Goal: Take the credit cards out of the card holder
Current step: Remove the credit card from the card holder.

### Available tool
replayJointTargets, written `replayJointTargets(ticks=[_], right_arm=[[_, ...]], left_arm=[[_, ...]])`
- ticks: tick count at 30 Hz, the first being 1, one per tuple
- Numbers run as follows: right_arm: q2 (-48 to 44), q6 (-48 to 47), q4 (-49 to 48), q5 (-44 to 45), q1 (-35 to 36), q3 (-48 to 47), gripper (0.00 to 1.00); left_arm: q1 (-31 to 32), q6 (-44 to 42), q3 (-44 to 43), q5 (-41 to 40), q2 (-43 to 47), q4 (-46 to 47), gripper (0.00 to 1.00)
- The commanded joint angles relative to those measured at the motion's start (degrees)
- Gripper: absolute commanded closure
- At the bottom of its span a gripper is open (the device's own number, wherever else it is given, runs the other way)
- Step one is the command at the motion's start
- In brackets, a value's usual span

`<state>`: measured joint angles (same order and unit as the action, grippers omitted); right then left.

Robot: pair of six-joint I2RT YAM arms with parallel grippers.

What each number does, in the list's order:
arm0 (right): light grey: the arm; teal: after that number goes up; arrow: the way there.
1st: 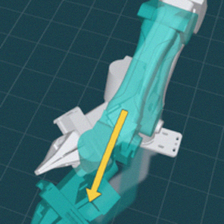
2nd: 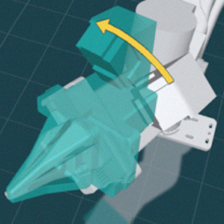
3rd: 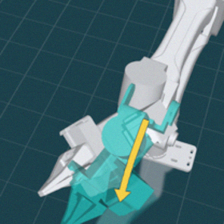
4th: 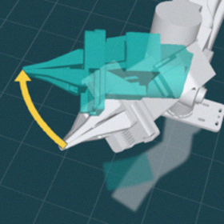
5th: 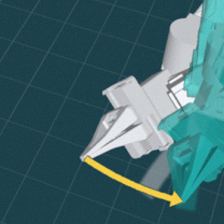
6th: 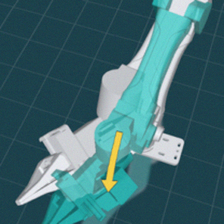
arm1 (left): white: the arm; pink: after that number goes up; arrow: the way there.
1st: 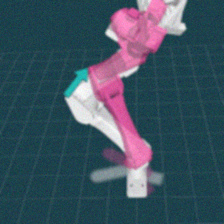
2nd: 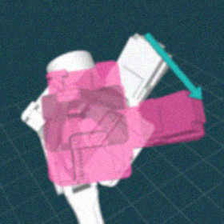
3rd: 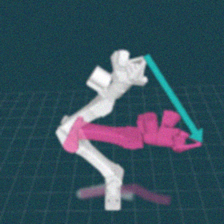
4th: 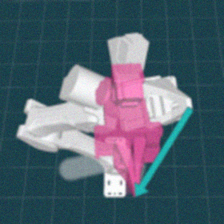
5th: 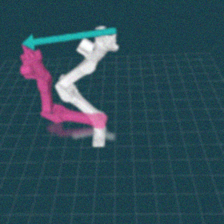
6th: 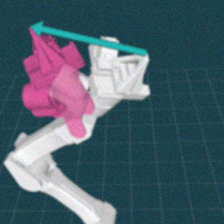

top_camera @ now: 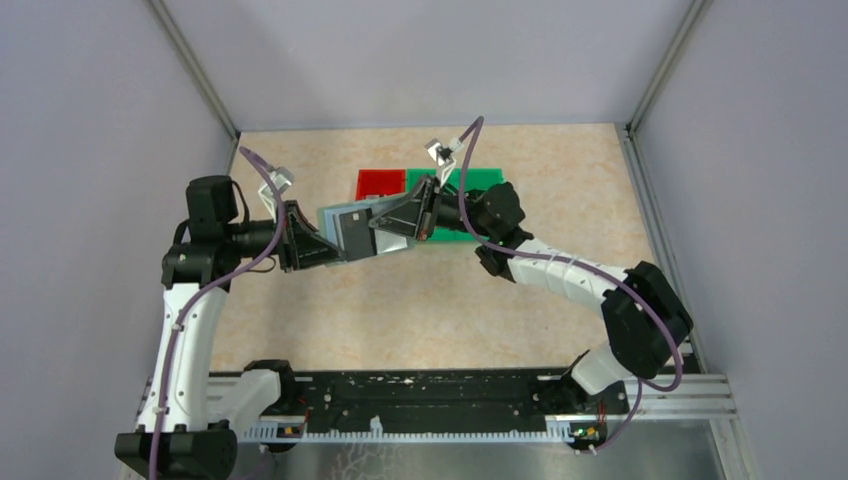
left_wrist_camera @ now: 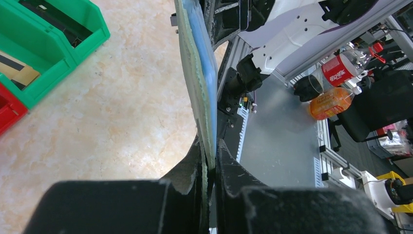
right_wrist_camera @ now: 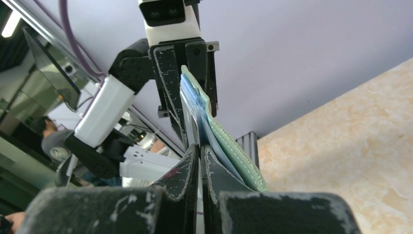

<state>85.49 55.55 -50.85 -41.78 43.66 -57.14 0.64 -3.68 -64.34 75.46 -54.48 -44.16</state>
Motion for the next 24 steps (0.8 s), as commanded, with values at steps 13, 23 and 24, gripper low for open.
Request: replayJointTargets(ticks=[13, 23, 24], right_arm=[[-4.53, 10.84, -24.17, 1.86, 0.94, 8.68, 1.0], [-5.9, 10.62, -24.27, 2.36, 0.31, 10.39, 0.92], [-6.08, 9.48, -22.33, 2.21, 0.67, 9.61, 0.79]], left_arm=[[0.26, 3.58, -2.51, 2.48, 1.05, 4.22, 1.0], [0.32, 10.33, -1.1, 5.15, 2.37, 9.96, 1.0], [0.33, 10.42, -1.02, 5.19, 2.31, 9.97, 1.0]])
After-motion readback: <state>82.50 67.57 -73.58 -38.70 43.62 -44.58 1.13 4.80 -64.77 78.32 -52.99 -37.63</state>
